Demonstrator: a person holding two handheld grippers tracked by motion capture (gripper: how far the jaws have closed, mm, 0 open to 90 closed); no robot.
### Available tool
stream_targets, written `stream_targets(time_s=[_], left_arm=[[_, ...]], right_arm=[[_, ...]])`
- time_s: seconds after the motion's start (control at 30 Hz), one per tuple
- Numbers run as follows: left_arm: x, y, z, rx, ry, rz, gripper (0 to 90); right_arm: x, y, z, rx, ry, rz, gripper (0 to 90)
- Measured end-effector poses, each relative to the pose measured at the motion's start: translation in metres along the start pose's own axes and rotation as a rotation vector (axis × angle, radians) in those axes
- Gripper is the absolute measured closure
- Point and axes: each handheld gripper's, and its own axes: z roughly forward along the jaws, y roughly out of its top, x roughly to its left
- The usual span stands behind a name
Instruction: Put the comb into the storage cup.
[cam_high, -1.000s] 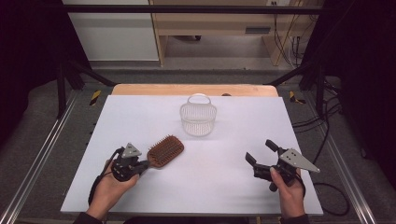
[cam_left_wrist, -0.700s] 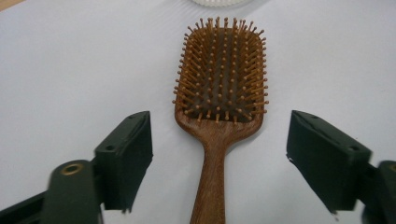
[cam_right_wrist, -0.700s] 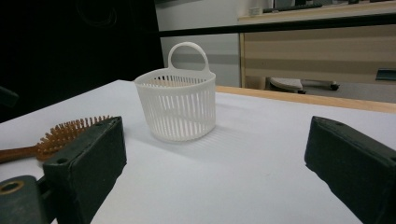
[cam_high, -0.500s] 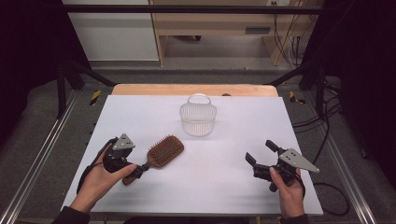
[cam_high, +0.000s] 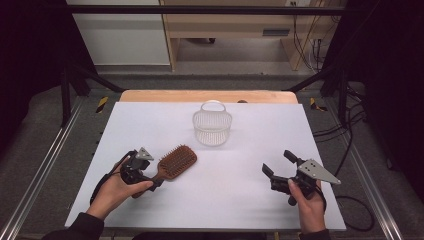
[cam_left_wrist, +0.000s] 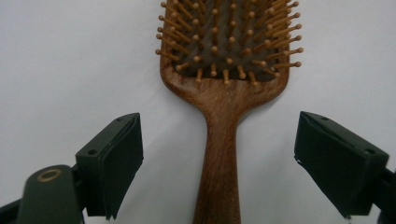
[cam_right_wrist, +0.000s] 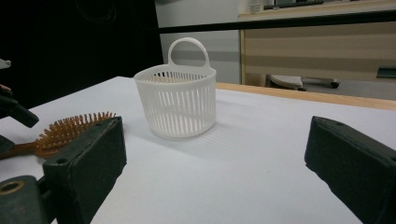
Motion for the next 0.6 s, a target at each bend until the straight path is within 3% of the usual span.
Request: stream_targets(time_s=[0.1, 0.23, 0.6], left_arm=[[0.0009, 0.0001, 0.0014, -0.002, -0.012, -0.007, 23.0], [0.0003, -0.0001, 0.0041, 0.019, -0.033, 0.018, 36.4], [-0.0008, 0.0001, 0.0092, 0.061, -0.050, 0.040, 55.6]], right_arm=[[0.0000, -0.0001, 0.0000, 0.001, 0.001, 0.000, 5.8], [0.0004, -0.0001, 0.0003, 0.003, 0.002, -0.004, 5.8], [0.0002, -0.0001, 0.0002, 0.003, 0.002, -0.004, 5.8]])
